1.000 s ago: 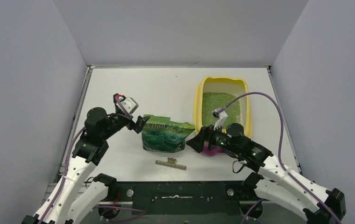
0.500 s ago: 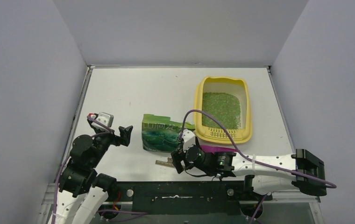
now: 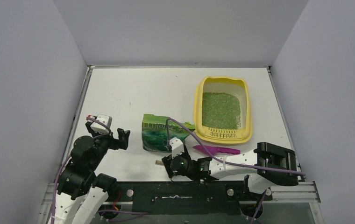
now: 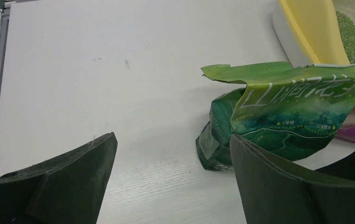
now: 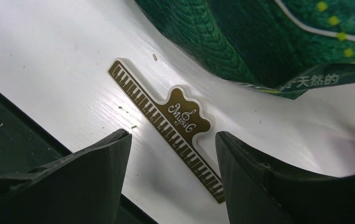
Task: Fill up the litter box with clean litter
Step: Pick up the clamp from the center of the board.
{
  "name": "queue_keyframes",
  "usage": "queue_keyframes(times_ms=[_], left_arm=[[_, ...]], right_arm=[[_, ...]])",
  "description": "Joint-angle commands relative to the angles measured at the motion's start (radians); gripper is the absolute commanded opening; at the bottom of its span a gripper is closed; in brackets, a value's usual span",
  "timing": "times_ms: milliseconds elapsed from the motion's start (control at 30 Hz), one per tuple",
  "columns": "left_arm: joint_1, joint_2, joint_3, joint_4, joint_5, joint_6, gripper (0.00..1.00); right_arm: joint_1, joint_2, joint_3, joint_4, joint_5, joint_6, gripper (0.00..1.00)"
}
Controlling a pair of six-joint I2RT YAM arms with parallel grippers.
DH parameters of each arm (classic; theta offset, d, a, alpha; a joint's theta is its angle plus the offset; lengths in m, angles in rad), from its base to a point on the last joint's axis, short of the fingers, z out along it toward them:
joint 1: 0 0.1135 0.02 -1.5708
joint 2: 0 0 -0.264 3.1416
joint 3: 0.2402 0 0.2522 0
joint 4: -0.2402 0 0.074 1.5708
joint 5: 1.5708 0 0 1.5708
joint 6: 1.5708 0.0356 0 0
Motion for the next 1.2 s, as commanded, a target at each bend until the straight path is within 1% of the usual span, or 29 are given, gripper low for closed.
queue_keyframes(times_ms=[0,267,300,367,433,567,733,933,1067,1133,1167], left_arm=[[0.007,-0.029,0.034,0.026,-0.014,-0.006,0.9],[0.007,-0.005,0.037,0.022,-0.007,-0.003,0.9],[0.007,0.0,0.038,0.023,-0.005,-0.003,0.9],[0.01,0.013,0.039,0.031,0.007,-0.003,0.9],[0.018,0.028,0.039,0.038,0.027,-0.003,0.9],[0.026,0.052,0.044,0.035,0.051,-0.004,0.9],[0.04,0.05,0.042,0.038,0.056,-0.005,0.9],[0.045,0.051,0.038,0.045,0.064,-0.002,0.9],[0.047,0.054,0.038,0.042,0.064,-0.002,0.9],[0.046,0.054,0.038,0.043,0.064,-0.002,0.9],[0.047,0.054,0.037,0.043,0.064,-0.001,0.9]], right_arm=[[0.009,0.028,0.056,0.105,0.078,0.054,0.66],[-0.005,0.031,0.075,0.052,0.121,0.042,0.65],[-0.013,0.03,0.071,0.06,0.106,0.035,0.64],[-0.04,0.039,0.065,0.101,0.039,0.009,0.6],[-0.052,0.051,0.066,0.115,0.0,-0.005,0.58],[-0.067,0.081,0.083,0.11,-0.055,-0.035,0.57],[-0.072,0.117,0.099,0.107,-0.069,-0.051,0.56],[-0.072,0.122,0.103,0.114,-0.099,-0.071,0.45],[-0.072,0.127,0.102,0.111,-0.106,-0.079,0.3],[-0.072,0.126,0.106,0.111,-0.135,-0.1,0.22],[-0.071,0.124,0.11,0.108,-0.149,-0.112,0.2]])
